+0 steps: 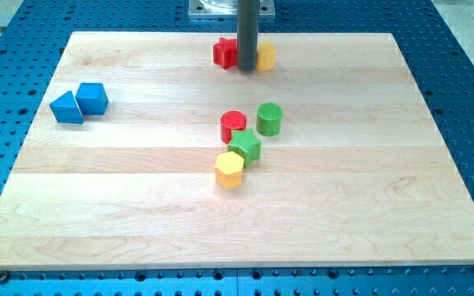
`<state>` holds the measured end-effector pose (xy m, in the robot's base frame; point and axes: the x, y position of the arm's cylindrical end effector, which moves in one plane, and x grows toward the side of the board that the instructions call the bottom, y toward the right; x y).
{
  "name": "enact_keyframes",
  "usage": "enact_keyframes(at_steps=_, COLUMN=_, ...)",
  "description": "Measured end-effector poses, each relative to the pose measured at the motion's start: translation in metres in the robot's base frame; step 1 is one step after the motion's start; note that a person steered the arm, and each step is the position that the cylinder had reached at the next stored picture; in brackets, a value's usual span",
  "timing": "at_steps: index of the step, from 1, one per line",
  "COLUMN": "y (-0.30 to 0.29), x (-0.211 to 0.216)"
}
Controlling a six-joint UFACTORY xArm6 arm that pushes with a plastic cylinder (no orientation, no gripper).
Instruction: Push the heart diagonally to the green circle
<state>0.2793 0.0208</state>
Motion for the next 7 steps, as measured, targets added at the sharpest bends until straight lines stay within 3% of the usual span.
enact_keyframes(at_steps=3, y=0.005, x=-0.022)
enact_keyframes(at_steps=7, y=0.172, x=-0.008)
